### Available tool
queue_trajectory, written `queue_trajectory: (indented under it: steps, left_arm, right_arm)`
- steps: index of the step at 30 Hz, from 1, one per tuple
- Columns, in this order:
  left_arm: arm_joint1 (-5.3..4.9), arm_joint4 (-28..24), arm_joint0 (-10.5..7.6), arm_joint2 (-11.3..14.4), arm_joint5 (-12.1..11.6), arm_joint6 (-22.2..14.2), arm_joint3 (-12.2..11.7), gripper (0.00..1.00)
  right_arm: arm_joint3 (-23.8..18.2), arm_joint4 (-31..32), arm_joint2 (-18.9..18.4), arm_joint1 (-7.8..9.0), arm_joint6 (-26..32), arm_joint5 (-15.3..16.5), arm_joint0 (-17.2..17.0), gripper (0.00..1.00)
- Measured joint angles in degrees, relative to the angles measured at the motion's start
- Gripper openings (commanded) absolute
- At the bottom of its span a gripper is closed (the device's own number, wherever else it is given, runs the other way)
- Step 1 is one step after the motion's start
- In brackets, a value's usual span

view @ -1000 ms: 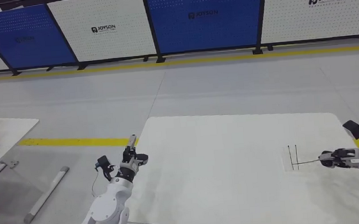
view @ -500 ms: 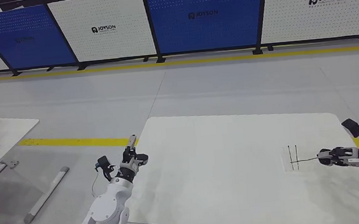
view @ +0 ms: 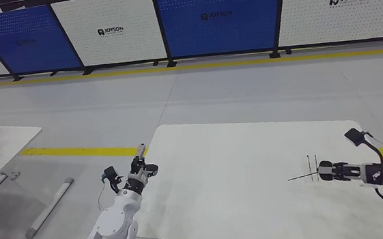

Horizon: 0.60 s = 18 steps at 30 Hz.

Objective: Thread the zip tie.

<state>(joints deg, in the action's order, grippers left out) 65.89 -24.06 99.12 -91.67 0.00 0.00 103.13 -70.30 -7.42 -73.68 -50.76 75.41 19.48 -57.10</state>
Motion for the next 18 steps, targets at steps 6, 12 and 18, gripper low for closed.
queue_trajectory:
  steps: [6, 12, 18]
  left_arm:
    - [0.0, 0.0, 0.0, 0.0, 0.0, 0.0, 0.0, 1.0]
    - [0.0, 0.0, 0.0, 0.0, 0.0, 0.0, 0.0, 1.0]
    - [0.0, 0.0, 0.0, 0.0, 0.0, 0.0, 0.0, 1.0]
  right_arm:
    - [0.02, -0.06, -0.01, -0.01, 0.0, 0.0, 0.01, 0.0]
    - [0.02, -0.06, -0.01, -0.01, 0.01, 0.0, 0.01, 0.0]
    - [-0.69, -0.05, 0.14, -0.07, -0.79, 0.0, -0.45, 0.0]
